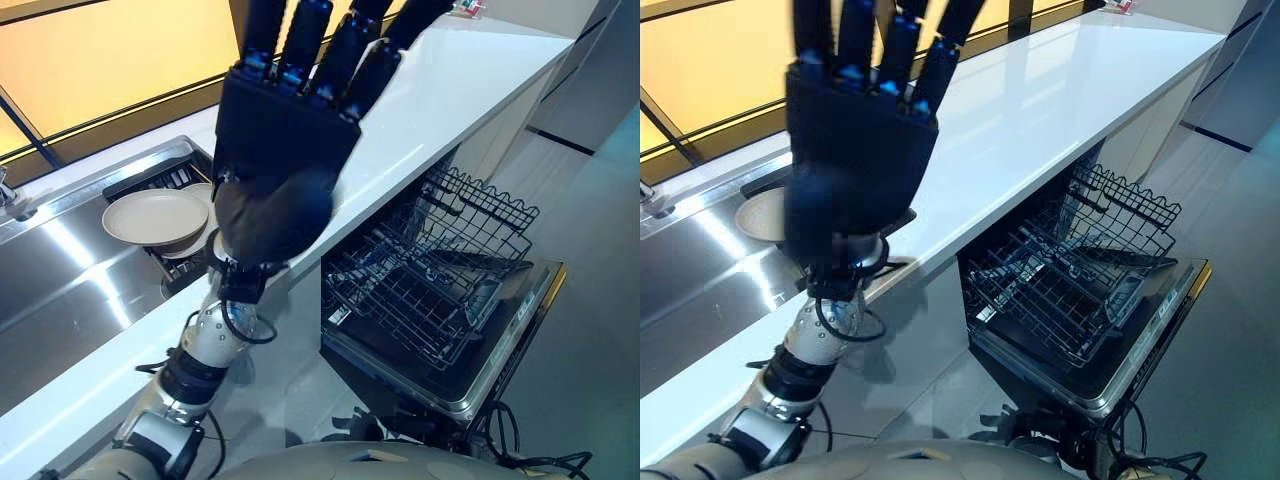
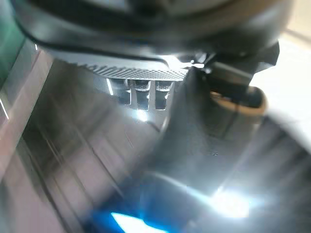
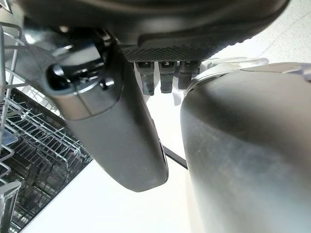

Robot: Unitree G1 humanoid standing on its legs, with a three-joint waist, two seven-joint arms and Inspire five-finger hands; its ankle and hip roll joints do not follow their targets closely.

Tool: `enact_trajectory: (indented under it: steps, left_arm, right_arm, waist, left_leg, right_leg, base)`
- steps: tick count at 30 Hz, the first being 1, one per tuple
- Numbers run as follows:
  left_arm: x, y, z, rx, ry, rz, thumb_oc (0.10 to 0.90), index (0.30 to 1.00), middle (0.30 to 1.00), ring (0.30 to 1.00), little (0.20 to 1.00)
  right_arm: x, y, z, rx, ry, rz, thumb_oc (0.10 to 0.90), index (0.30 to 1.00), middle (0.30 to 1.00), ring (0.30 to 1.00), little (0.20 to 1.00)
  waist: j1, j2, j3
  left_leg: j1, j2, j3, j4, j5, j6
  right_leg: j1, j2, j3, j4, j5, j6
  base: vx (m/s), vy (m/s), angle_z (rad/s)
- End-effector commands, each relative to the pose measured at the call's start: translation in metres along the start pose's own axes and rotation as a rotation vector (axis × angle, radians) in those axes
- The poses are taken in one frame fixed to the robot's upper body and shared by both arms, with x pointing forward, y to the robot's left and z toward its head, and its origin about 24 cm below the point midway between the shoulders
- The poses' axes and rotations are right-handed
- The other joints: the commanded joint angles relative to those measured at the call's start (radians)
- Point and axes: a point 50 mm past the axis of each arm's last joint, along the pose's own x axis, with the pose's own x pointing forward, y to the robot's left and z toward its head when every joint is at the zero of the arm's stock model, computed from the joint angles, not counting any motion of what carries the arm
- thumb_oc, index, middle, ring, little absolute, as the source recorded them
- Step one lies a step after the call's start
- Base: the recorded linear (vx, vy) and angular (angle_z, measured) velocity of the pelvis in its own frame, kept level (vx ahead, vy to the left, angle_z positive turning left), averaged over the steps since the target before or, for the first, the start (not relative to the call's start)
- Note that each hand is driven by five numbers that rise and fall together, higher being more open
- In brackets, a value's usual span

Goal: Pick up plates and place into dishwasher.

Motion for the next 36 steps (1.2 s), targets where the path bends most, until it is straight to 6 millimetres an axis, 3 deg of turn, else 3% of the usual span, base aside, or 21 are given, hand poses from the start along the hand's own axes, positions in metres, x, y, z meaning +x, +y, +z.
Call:
enact_trajectory:
  steps: [1,6,7,11,16,18,19,25,30,36]
  left_arm:
    - [0.009,0.008,0.043,0.468,-0.169,0.108,0.800,0.900,0.900,0.900,0.900]
    - [0.001,0.030,0.071,1.139,-0.019,0.273,0.800,0.900,0.900,0.900,0.900]
    - [-0.002,0.041,0.082,1.352,0.050,0.301,0.800,0.900,0.900,0.900,0.900]
    - [-0.011,0.072,0.124,1.926,0.227,0.364,0.800,0.900,0.900,0.900,0.900]
    - [-0.028,0.100,0.175,2.286,0.501,0.405,0.800,0.900,0.900,0.900,0.900]
    - [-0.034,0.106,0.185,2.367,0.585,0.418,0.800,0.900,0.900,0.900,0.900]
    - [-0.039,0.113,0.195,2.456,0.712,0.392,0.800,0.900,0.900,0.900,0.900]
    - [-0.059,0.128,0.217,2.530,1.067,0.298,0.800,0.900,0.900,0.900,0.900]
    - [-0.068,0.132,0.213,2.492,1.206,0.189,0.800,0.900,0.900,0.900,0.900]
    - [-0.063,0.137,0.201,2.433,1.273,0.073,0.800,0.900,0.900,0.900,0.900]
  right_arm:
    - [-0.002,0.005,-0.046,0.070,0.150,0.027,0.800,0.900,0.900,0.900,0.900]
    - [-0.005,-0.001,-0.053,0.096,0.151,0.017,0.800,0.900,0.900,0.900,0.900]
    - [-0.005,-0.002,-0.053,0.100,0.151,0.014,0.800,0.900,0.900,0.900,0.900]
    - [-0.006,-0.005,-0.053,0.096,0.157,0.005,0.800,0.900,0.900,0.900,0.900]
    - [-0.007,-0.011,-0.045,0.079,0.154,-0.018,0.800,0.900,0.900,0.900,0.900]
    - [-0.007,-0.012,-0.043,0.076,0.149,-0.019,0.800,0.900,0.900,0.900,0.900]
    - [-0.007,-0.011,-0.040,0.089,0.140,-0.020,0.800,0.900,0.900,0.900,0.900]
    - [-0.008,-0.014,-0.035,0.091,0.146,-0.031,0.800,0.900,0.900,0.900,0.900]
    - [-0.008,-0.017,-0.028,0.086,0.144,-0.032,0.800,0.900,0.900,0.900,0.900]
    - [-0.008,-0.016,-0.024,0.091,0.136,-0.024,0.800,0.900,0.900,0.900,0.900]
  waist:
    - [0.049,0.032,0.013]
    - [0.080,0.034,-0.005]
    - [0.087,0.037,-0.012]
    - [0.098,0.046,-0.024]
    - [0.113,0.063,-0.020]
    - [0.113,0.066,-0.018]
    - [0.114,0.072,-0.017]
    - [0.112,0.081,-0.010]
    - [0.113,0.085,-0.012]
    - [0.107,0.089,-0.008]
  left_leg:
    - [-0.032,-0.060,-0.007,0.005,-0.078,0.024]
    - [-0.034,-0.065,-0.029,0.007,-0.076,0.027]
    - [-0.038,-0.062,-0.030,0.002,-0.071,0.024]
    - [-0.052,-0.058,-0.020,0.001,-0.060,0.009]
    - [-0.055,-0.055,-0.010,0.007,-0.053,0.008]
    - [-0.055,-0.055,-0.010,0.007,-0.053,0.010]
    - [-0.053,-0.056,-0.012,0.005,-0.053,0.013]
    - [-0.043,-0.062,-0.014,0.004,-0.059,0.023]
    - [-0.042,-0.064,-0.011,0.001,-0.059,0.022]
    - [-0.046,-0.059,-0.012,0.002,-0.056,0.028]
  right_leg:
    - [0.047,0.123,-0.003,0.077,-0.201,-0.044]
    - [0.055,0.127,-0.012,0.076,-0.211,-0.051]
    - [0.055,0.128,-0.015,0.074,-0.213,-0.051]
    - [0.058,0.126,-0.028,0.057,-0.207,-0.048]
    - [0.049,0.115,-0.037,0.072,-0.208,-0.047]
    - [0.047,0.112,-0.037,0.083,-0.211,-0.046]
    - [0.044,0.108,-0.037,0.094,-0.215,-0.044]
    - [0.042,0.100,-0.034,0.106,-0.216,-0.037]
    - [0.049,0.102,-0.037,0.079,-0.200,-0.031]
    - [0.029,0.090,-0.037,0.128,-0.218,-0.025]
  base:
    - [0.00,-0.024,0.03]
    - [0.01,-0.027,0.12]
    - [0.02,-0.017,0.11]
    - [0.01,-0.001,0.07]
    - [0.00,0.027,-0.03]
    - [0.00,0.039,-0.01]
    - [0.01,0.039,0.00]
    - [0.01,0.027,0.07]
    - [0.01,0.031,0.03]
    - [0.00,0.027,0.02]
